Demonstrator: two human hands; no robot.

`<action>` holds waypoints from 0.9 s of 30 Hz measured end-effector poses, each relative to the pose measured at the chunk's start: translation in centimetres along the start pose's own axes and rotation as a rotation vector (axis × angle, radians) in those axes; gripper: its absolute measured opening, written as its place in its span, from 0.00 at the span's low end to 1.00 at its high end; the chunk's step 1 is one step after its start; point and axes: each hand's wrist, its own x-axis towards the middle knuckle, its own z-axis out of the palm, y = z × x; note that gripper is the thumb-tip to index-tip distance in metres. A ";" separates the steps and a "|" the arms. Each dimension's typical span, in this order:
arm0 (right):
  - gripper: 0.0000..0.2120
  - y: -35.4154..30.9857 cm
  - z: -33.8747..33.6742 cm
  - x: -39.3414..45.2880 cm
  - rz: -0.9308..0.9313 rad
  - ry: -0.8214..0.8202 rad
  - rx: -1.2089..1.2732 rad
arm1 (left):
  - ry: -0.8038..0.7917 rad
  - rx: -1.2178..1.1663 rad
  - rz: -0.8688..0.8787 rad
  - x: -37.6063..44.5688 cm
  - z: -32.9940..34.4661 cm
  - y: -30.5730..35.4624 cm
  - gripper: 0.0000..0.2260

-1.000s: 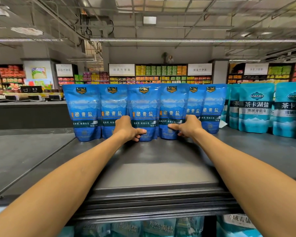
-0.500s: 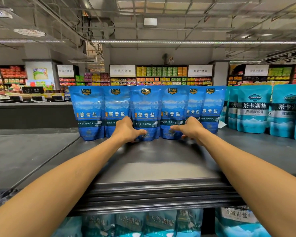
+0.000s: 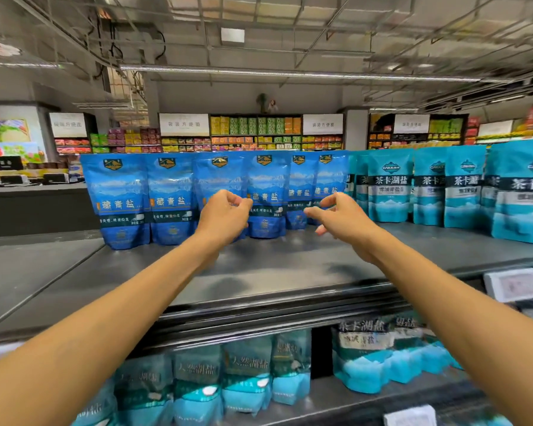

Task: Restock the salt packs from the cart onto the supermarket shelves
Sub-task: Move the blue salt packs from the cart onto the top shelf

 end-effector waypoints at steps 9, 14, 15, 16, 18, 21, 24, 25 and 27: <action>0.01 4.1 -9.8 -14.0 -0.144 0.230 0.203 | -0.364 -0.564 0.045 -12.4 9.8 6.0 0.03; 0.03 10.6 -13.7 -23.2 -0.081 0.436 0.194 | -0.565 -0.638 0.022 -20.5 17.9 5.0 0.06; 0.04 12.1 -14.4 -25.0 -0.049 0.485 0.192 | -0.610 -0.631 0.021 -22.0 19.5 4.5 0.06; 0.04 13.6 -15.2 -27.0 -0.009 0.536 0.195 | -0.673 -0.621 0.019 -23.7 21.2 4.1 0.06; 0.03 16.2 -16.3 -30.8 0.080 0.623 0.201 | -0.798 -0.622 -0.001 -26.8 24.1 2.9 0.04; 0.03 20.4 -17.6 -37.1 0.253 0.777 0.198 | -0.972 -0.630 -0.082 -31.9 28.9 1.1 0.04; 0.03 24.6 -17.6 -43.6 0.438 0.909 0.208 | -1.142 -0.554 -0.175 -37.6 33.2 -0.9 0.07; 0.03 26.2 -17.4 -45.8 0.507 0.952 0.214 | -1.212 -0.513 -0.203 -39.6 34.7 -1.8 0.07; 0.03 29.5 -16.6 -50.5 0.655 1.026 0.231 | -1.364 -0.396 -0.247 -43.8 37.3 -4.1 0.06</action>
